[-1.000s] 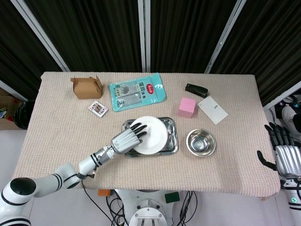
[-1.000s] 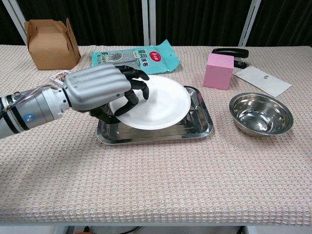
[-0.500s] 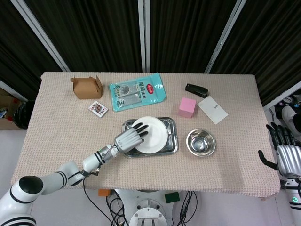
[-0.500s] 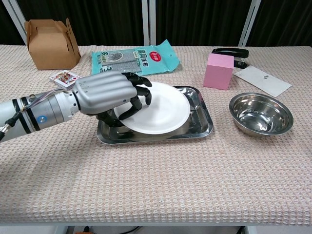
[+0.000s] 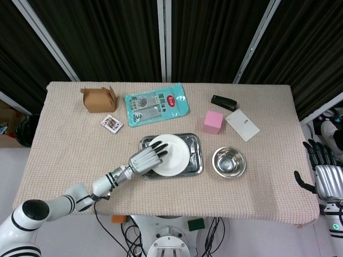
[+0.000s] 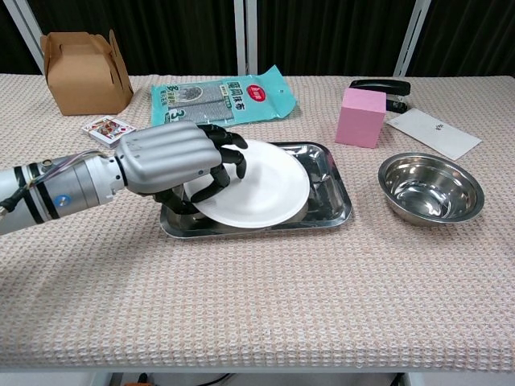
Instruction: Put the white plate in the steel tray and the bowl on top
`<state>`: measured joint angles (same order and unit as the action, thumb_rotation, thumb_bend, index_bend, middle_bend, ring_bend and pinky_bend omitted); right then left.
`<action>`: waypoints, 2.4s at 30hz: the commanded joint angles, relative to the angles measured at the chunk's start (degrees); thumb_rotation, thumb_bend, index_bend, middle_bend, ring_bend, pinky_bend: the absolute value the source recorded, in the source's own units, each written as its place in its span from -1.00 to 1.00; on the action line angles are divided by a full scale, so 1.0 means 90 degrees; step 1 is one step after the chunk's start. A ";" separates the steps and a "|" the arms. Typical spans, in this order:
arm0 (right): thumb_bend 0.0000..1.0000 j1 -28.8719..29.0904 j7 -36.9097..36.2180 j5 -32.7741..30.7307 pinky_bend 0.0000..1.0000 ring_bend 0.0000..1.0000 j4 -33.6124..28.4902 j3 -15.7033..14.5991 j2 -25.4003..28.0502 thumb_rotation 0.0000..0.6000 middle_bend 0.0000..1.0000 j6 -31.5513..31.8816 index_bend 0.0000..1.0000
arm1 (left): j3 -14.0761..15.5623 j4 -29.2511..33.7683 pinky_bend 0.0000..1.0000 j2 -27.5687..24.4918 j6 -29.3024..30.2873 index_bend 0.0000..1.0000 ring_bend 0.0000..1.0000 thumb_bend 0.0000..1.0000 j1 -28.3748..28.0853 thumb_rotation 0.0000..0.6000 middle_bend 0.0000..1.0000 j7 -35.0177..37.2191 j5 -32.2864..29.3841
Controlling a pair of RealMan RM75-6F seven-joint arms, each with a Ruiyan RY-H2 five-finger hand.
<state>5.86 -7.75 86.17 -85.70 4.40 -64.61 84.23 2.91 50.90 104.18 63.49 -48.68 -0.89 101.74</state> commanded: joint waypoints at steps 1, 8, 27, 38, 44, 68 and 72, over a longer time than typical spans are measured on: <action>-0.29 0.0009 0.0012 0.0006 -1.00 -1.00 -0.0006 -0.0001 -0.0006 0.91 -1.00 -0.0009 -1.00 | 0.0030 0.0018 -0.63 -0.0022 0.0031 -0.18 -0.77 -0.28 -0.0008 1.00 -0.42 0.0030 0.0018; -0.29 0.0010 0.0043 0.0012 -1.00 -1.00 -0.0031 0.0005 -0.0006 0.91 -1.00 0.0003 -1.00 | 0.0101 0.0040 -0.63 -0.0087 0.0038 -0.67 -0.77 -0.46 -0.0038 1.00 -0.45 0.0035 0.0035; -0.29 0.0006 0.0040 0.0004 -1.00 -1.00 -0.0033 0.0008 -0.0005 0.91 -1.00 0.0004 -1.00 | 0.0087 0.0087 -0.64 -0.0186 0.0210 -0.93 -0.85 -0.81 0.0000 1.00 -0.67 -0.0079 -0.0051; -0.29 0.0020 0.0073 0.0049 -1.00 -1.00 -0.0078 0.0002 0.0015 0.91 -1.00 0.0010 -1.00 | 0.0044 0.0426 -0.64 -0.0607 0.0336 -0.95 -0.87 -0.91 0.0205 1.00 -0.72 -0.0376 -0.0238; -0.29 0.0060 0.0162 0.0129 -1.00 -1.00 -0.0108 -0.0067 0.0006 0.91 -1.00 -0.0081 -1.00 | 0.0025 0.0763 -0.64 -0.1136 0.0687 -0.95 -0.86 -0.94 0.0695 1.00 -0.73 -0.0484 -0.0548; -0.41 0.1635 0.3424 0.0277 -1.00 -1.00 -0.0633 -0.0250 -0.0978 0.90 -1.00 -0.2575 -0.95 | -0.0368 0.0941 -0.64 -0.2333 0.3040 -0.91 -0.86 -0.97 0.3708 1.00 -0.73 0.1386 -0.2146; -0.41 0.1769 0.3722 0.0111 -1.00 -1.00 -0.0597 -0.0271 -0.1302 0.92 -1.00 -0.2789 -0.92 | -0.0381 0.0764 -0.64 -0.2285 0.3034 -0.91 -0.86 -0.98 0.3902 1.00 -0.73 0.1521 -0.2178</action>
<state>20.99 24.69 87.98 -91.10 2.00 -75.17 59.92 -0.42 58.24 83.39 90.73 -14.13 12.08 82.42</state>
